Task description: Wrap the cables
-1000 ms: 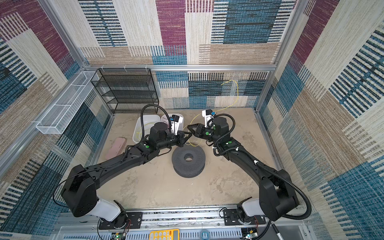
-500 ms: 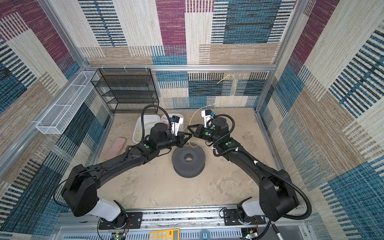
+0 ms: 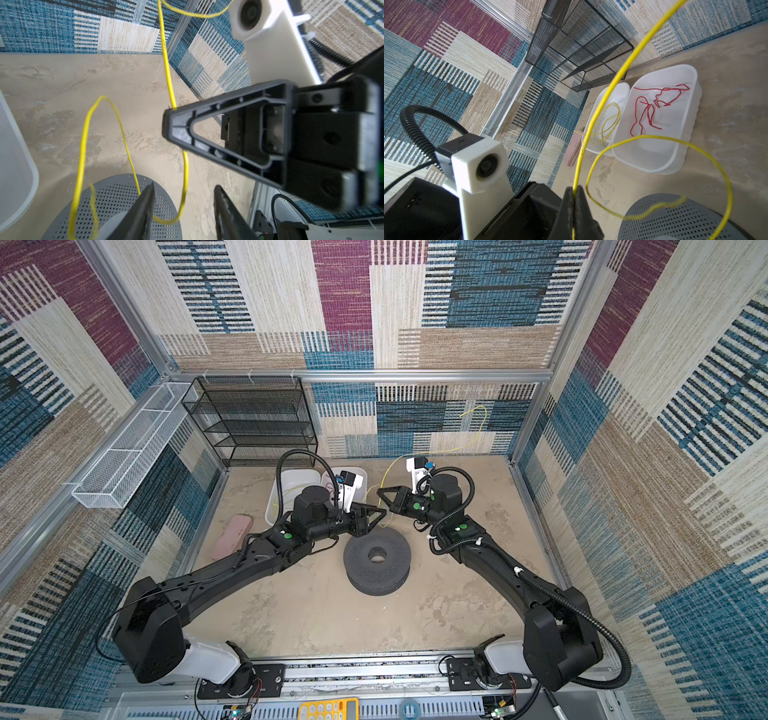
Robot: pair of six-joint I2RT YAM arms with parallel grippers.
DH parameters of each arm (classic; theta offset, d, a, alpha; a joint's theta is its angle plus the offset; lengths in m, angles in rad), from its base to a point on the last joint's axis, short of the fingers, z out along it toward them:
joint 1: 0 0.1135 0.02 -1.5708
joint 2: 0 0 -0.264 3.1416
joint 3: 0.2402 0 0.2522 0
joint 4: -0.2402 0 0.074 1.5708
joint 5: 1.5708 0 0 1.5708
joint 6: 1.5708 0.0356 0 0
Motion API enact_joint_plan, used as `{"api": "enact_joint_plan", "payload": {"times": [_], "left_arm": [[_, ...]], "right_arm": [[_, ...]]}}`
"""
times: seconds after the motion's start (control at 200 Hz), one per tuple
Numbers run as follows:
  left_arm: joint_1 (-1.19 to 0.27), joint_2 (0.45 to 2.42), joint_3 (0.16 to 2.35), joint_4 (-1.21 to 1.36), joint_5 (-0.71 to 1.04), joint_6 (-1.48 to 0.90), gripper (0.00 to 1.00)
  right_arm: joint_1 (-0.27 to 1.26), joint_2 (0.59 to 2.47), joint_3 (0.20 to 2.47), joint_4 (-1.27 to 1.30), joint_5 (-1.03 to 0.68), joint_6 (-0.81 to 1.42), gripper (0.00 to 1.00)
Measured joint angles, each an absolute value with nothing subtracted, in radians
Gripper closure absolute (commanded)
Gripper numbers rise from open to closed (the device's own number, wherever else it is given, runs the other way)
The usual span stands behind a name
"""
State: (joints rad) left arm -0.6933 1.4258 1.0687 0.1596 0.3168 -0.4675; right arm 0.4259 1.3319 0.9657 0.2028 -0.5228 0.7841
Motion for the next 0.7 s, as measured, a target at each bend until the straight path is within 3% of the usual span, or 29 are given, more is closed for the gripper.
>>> {"api": "enact_joint_plan", "payload": {"times": [0.18,0.361,0.521,0.696], "left_arm": [[-0.648,1.249,1.023,0.111,0.260,-0.460,0.41],[-0.582,1.238,1.023,0.020,0.218,-0.461,0.31],[-0.576,1.303,1.044,0.015,0.275,-0.468,0.31],[-0.576,1.376,1.081,0.040,0.360,-0.481,0.38]], "right_arm": [[0.426,1.278,0.931,0.190,-0.521,0.768,1.00],[0.426,1.243,0.913,0.171,-0.530,0.752,1.00],[0.426,1.209,0.884,0.155,-0.532,0.745,1.00],[0.426,1.190,0.874,0.144,-0.531,0.735,1.00]]}}
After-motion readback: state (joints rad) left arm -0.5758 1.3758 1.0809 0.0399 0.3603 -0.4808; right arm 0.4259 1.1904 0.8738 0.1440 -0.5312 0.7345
